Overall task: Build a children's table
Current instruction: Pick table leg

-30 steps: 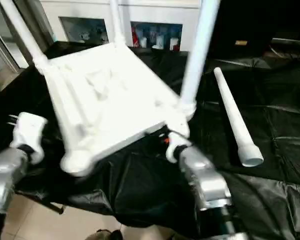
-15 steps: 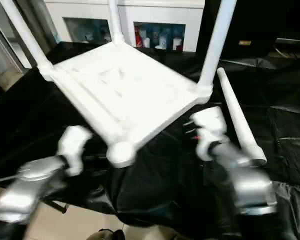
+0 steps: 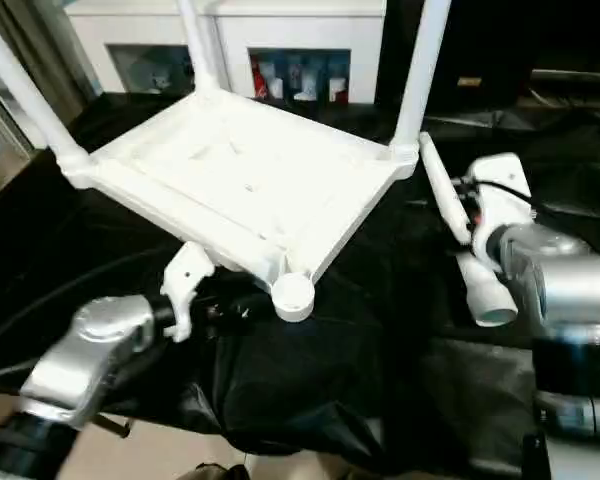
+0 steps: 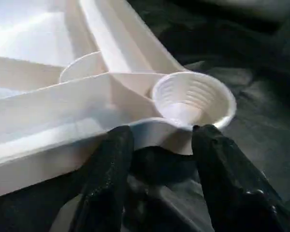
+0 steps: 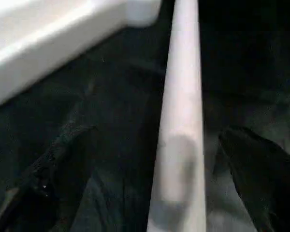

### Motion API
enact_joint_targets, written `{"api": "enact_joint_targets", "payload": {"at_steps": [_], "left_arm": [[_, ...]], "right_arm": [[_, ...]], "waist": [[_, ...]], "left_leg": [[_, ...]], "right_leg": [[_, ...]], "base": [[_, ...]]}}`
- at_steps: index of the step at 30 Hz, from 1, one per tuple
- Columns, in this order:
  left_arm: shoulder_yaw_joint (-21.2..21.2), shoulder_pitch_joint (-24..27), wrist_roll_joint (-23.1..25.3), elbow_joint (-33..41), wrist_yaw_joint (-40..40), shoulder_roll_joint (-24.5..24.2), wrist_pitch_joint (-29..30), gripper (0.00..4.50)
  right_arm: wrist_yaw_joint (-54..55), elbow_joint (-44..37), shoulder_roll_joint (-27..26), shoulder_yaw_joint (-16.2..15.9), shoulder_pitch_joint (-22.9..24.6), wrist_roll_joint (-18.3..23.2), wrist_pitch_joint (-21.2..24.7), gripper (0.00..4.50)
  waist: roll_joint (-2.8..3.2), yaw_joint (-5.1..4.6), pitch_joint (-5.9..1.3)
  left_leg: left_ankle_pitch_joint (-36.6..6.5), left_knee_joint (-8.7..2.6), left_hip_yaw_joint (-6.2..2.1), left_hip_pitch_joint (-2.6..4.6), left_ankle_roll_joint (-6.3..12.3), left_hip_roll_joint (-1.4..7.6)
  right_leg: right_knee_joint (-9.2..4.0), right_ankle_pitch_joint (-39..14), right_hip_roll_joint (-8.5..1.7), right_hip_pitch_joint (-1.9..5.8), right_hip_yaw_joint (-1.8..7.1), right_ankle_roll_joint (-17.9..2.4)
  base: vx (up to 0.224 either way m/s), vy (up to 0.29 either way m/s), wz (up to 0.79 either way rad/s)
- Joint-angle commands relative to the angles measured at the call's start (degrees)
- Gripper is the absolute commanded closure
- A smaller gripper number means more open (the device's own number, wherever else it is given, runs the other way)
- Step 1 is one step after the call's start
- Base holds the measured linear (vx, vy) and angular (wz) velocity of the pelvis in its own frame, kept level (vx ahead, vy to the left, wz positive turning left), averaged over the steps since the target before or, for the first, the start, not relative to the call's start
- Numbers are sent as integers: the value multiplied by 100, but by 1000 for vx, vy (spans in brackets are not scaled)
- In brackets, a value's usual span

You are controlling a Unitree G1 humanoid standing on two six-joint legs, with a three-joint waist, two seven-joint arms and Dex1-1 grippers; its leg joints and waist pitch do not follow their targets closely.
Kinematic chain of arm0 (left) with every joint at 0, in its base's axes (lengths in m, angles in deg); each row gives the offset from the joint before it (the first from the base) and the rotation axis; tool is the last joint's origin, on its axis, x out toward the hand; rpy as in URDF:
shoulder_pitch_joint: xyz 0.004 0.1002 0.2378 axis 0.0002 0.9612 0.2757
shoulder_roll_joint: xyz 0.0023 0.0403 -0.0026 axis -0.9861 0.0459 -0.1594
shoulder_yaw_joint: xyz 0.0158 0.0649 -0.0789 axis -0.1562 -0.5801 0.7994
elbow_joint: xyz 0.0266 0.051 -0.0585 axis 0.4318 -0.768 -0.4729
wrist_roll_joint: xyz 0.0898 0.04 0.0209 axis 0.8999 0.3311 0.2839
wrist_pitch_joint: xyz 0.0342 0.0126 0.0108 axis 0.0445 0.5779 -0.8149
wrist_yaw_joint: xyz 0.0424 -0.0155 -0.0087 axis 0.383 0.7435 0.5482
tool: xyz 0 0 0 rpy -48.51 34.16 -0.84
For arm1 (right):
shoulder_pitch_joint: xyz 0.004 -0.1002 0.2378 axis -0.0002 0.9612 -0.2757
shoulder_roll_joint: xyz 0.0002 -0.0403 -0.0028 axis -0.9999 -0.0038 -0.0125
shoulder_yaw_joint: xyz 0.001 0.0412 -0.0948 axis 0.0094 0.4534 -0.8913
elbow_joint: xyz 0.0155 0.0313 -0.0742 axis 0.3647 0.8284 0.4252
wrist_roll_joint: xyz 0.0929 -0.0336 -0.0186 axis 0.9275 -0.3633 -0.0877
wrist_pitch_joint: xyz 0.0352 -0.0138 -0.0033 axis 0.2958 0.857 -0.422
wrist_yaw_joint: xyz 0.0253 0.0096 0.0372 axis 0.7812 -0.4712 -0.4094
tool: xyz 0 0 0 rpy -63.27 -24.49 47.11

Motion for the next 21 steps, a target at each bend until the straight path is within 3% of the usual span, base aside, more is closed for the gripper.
{"api": "enact_joint_targets", "payload": {"at_steps": [1,3,4,9,10,12,15,21], "left_arm": [[-90,-40,-133,322,-296,-164,206,221],[-199,-42,-274,644,-628,-387,438,221],[-200,-42,-275,647,-630,-389,441,221],[-213,-77,-389,873,-758,-538,640,221],[-220,-84,-405,912,-778,-564,676,221],[-246,-99,-471,1026,-820,-630,796,221],[-263,-111,-545,1162,-859,-687,935,221],[-259,-184,-568,1339,-846,-688,959,221]], "right_arm": [[-114,449,133,-145,-292,-89,56,11],[-352,1290,270,-393,-758,-202,17,11],[-355,1298,271,-395,-763,-202,16,11],[-639,2408,366,-574,-1301,-331,-160,11],[-706,2612,398,-638,-1378,-377,-208,37],[-953,3090,471,-850,-1555,-464,-343,37],[-1255,3523,534,-1074,-1684,-546,-464,77],[-1575,4211,589,-1286,-1805,-746,-726,127]], "waist": [[-171,-1,-460],[-177,10,-438],[-213,9,-431],[-211,17,-414],[-229,20,-411],[-236,19,-428],[-244,20,-439],[-280,24,-433]], "left_leg": [[-483,-300,-155,161,525,273],[-624,-293,-133,167,457,277],[-667,-282,-111,175,444,275],[-896,-270,-118,185,283,276],[-883,-272,-113,179,287,277],[-840,-254,-113,167,304,270],[-779,-235,-116,157,376,273],[-732,-218,-106,140,444,269]], "right_leg": [[-323,-537,-293,286,221,-1566],[-338,-757,-286,276,226,-1591],[-349,-813,-285,265,235,-1581],[-365,-1260,-290,253,239,-1503],[-364,-1236,-283,253,240,-1495],[-326,-1100,-275,258,229,-1564],[-309,-988,-281,268,226,-1635],[-310,-994,-272,273,226,-1668]], "base": [[0,0,0],[0,0,0],[0,0,0],[0,0,0],[0,0,0],[0,0,0],[0,0,0],[0,0,0]]}}
